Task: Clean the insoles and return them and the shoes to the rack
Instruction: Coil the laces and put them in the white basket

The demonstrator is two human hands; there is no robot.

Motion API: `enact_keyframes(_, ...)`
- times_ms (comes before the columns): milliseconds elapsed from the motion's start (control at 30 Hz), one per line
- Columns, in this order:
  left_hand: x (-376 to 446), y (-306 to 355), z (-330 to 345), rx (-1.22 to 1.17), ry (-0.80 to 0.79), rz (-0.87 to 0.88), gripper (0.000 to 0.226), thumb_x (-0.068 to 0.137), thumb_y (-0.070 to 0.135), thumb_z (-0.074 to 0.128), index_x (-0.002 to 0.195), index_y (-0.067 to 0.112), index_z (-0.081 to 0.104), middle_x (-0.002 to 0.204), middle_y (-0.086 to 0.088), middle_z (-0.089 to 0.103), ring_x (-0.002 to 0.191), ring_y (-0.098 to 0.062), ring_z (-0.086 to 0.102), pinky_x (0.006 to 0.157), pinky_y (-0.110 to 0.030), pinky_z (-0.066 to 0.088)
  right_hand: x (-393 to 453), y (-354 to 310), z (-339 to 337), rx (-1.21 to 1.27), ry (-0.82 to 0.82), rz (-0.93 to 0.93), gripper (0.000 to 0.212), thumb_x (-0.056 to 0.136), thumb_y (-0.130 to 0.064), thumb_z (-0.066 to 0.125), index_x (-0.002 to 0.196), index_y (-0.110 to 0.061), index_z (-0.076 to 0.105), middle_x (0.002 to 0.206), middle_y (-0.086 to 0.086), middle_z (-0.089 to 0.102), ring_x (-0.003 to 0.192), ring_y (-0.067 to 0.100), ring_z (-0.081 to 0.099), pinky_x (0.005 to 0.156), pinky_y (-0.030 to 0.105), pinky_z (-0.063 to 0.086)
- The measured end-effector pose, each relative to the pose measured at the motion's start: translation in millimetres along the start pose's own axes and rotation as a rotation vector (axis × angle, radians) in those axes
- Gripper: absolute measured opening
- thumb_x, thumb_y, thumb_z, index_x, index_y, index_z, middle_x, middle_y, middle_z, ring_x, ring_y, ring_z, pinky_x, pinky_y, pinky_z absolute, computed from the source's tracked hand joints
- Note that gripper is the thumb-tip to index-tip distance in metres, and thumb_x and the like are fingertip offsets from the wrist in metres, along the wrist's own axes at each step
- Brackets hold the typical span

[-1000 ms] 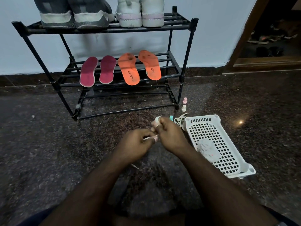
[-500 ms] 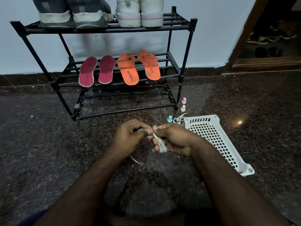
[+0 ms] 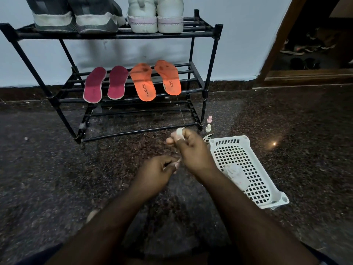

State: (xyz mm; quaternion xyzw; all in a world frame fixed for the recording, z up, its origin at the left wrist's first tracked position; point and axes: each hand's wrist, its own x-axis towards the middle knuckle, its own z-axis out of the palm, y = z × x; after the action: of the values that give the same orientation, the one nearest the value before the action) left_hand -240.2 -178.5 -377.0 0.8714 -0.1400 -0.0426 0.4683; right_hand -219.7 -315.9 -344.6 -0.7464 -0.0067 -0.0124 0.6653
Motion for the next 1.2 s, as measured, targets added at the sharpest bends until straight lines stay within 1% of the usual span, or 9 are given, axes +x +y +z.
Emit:
enact_keyframes(100,-1.8,6.3,-12.7,0.144,0.04,0.071,0.011,0.091,0.02,0.067,0.087,0.026,0.075,0.079,0.019,0.07,0.076,0.003,0.062,0.069,-0.021,0.046,0.0,11.1,-1.4,-0.551,-0.046,-0.098,0.01,0.099,-0.022,0.05,0.097,-0.018,0.058,0.097,0.001,0.07,0.09,0.018,0.065,0.076,0.032,0.05)
enact_keyframes(167,-0.6,4.0,-22.7,0.201,0.066,0.136,0.009,0.088,0.02,0.071,0.089,0.027,0.077,0.085,0.016,0.072,0.081,0.002,0.063,0.074,-0.023,0.049,-0.5,9.7,-1.4,-0.697,-0.138,-0.003,0.013,0.099,-0.024,0.048,0.09,-0.018,0.056,0.095,0.006,0.067,0.086,0.021,0.06,0.072,0.027,0.04)
enact_keyframes(300,0.9,1.2,-34.4,0.197,0.111,0.15,0.011,0.087,0.019,0.074,0.086,0.029,0.077,0.085,0.018,0.071,0.085,0.001,0.063,0.075,-0.02,0.05,-4.9,6.9,1.0,-0.273,-0.319,0.308,0.031,0.104,-0.023,0.037,0.082,-0.014,0.057,0.072,0.006,0.064,0.065,0.02,0.062,0.07,0.038,0.05)
enact_keyframes(367,1.4,0.7,-36.8,0.123,0.142,0.139,0.014,0.087,0.016,0.074,0.085,0.029,0.076,0.084,0.017,0.071,0.085,-0.001,0.065,0.073,-0.019,0.05,-7.1,3.5,-2.1,-0.089,-0.388,0.416,0.034,0.106,-0.026,0.034,0.09,-0.008,0.058,0.07,0.007,0.061,0.059,0.019,0.06,0.061,0.031,0.048)
enact_keyframes(633,8.5,1.1,-33.8,-0.373,0.233,-0.022,0.016,0.091,0.005,0.068,0.084,0.018,0.075,0.088,0.002,0.076,0.086,-0.008,0.07,0.076,-0.018,0.052,-10.0,-8.4,-15.1,0.472,-0.575,0.466,0.029,0.101,-0.025,0.047,0.094,-0.002,0.063,0.064,0.006,0.05,0.054,0.016,0.052,0.075,0.039,0.054)
enact_keyframes(733,4.9,5.0,-22.3,-0.596,0.191,-0.111,0.015,0.096,0.006,0.062,0.094,0.014,0.075,0.087,-0.005,0.077,0.076,-0.016,0.071,0.069,-0.025,0.055,-7.9,-10.6,-13.4,0.642,-0.567,0.436,0.032,0.102,-0.025,0.045,0.095,-0.003,0.067,0.065,0.004,0.048,0.054,0.014,0.051,0.077,0.038,0.054)
enact_keyframes(867,1.2,14.5,-10.9,-0.806,0.145,-0.235,0.018,0.099,0.007,0.056,0.105,0.01,0.072,0.083,-0.004,0.075,0.055,-0.003,0.059,0.047,-0.015,0.041,-6.8,-10.6,-11.8,0.722,-0.491,0.406,0.027,0.1,-0.026,0.047,0.09,-0.003,0.058,0.064,0.005,0.049,0.056,0.016,0.051,0.076,0.038,0.056)
enact_keyframes(1033,1.3,15.2,-10.8,-0.813,0.076,-0.275,0.021,0.1,0.006,0.055,0.105,0.012,0.074,0.08,0.001,0.072,0.055,-0.002,0.046,0.044,-0.014,0.03,-5.6,-11.3,-11.9,0.799,-0.412,0.389,0.029,0.102,-0.026,0.045,0.085,-0.006,0.058,0.063,0.005,0.049,0.057,0.017,0.052,0.074,0.038,0.056)
enact_keyframes(1200,-0.2,7.9,-4.4,-0.586,0.035,-0.23,0.024,0.1,0.005,0.054,0.102,0.016,0.075,0.082,-0.003,0.068,0.058,-0.008,0.042,0.052,-0.022,0.034,0.5,-8.5,-14.3,0.84,-0.23,0.304,0.026,0.102,-0.027,0.045,0.095,-0.005,0.058,0.072,0.008,0.06,0.068,0.021,0.064,0.089,0.043,0.049)
